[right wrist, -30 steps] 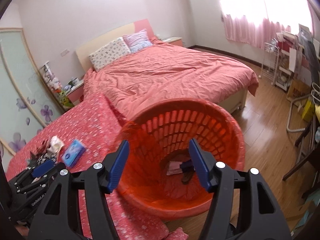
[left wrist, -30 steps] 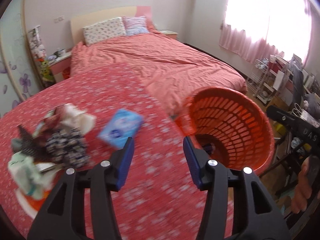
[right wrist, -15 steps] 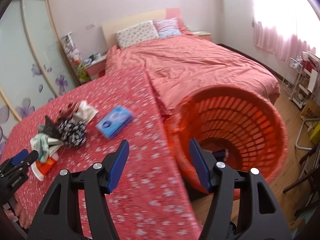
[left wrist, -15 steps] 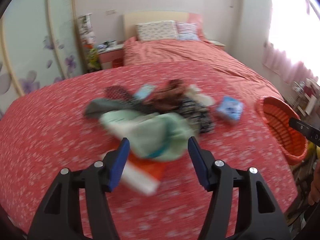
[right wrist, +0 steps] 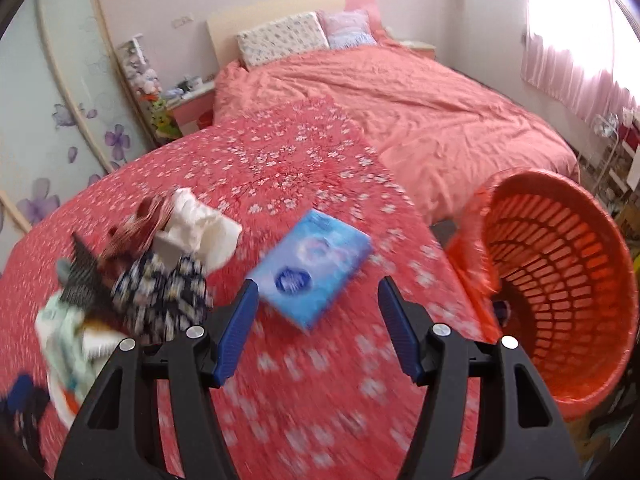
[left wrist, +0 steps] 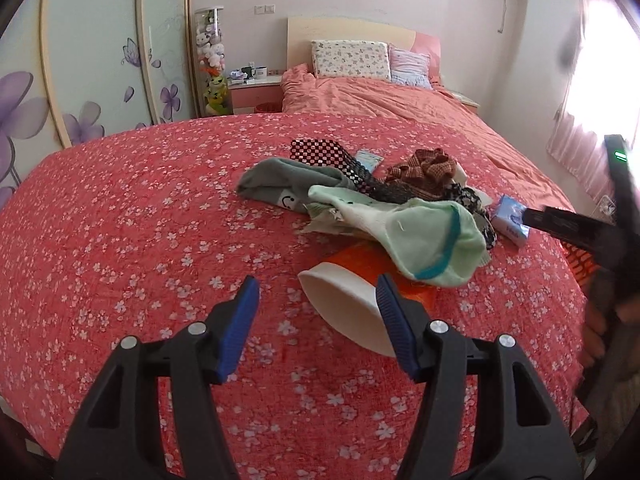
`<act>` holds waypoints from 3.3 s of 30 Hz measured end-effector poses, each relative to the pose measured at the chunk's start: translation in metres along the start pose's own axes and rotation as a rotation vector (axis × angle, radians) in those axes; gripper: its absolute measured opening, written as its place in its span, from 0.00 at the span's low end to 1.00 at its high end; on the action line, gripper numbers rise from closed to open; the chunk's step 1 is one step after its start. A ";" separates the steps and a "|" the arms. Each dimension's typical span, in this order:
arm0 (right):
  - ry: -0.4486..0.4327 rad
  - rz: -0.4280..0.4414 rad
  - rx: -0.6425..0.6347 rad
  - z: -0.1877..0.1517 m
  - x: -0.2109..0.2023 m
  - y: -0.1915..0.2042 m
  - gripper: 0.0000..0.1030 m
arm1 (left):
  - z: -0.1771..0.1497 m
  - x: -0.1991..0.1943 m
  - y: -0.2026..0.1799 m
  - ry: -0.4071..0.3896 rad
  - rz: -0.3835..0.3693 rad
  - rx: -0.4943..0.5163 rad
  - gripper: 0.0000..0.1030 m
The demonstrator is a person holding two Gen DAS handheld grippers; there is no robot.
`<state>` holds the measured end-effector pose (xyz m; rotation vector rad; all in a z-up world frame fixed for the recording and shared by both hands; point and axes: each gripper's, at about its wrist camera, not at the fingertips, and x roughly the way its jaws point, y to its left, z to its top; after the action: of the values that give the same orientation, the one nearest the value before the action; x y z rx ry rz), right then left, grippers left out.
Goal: Collect trash
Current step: 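Grasp the blue tissue pack with the right gripper while the left grasps the paper cup, then carry the tissue pack and paper cup to the basket and release both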
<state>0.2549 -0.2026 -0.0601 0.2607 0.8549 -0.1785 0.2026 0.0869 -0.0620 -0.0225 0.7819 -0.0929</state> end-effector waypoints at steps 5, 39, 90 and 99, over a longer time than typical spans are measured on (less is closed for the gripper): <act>0.061 -0.070 0.039 0.009 0.031 0.009 0.67 | 0.001 -0.001 0.001 -0.007 -0.013 -0.006 0.60; 0.053 0.004 -0.147 -0.048 -0.011 0.023 0.56 | -0.006 0.033 -0.024 0.052 -0.134 0.019 0.10; -0.248 0.066 -0.155 -0.034 -0.131 -0.007 0.49 | 0.063 -0.065 -0.044 -0.188 -0.168 0.035 0.06; -0.280 0.046 -0.117 -0.036 -0.144 -0.034 0.49 | 0.067 -0.069 -0.090 -0.195 -0.223 0.094 0.06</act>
<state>0.1280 -0.2168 0.0221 0.1412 0.5789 -0.1178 0.1942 0.0030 0.0387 -0.0294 0.5774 -0.3342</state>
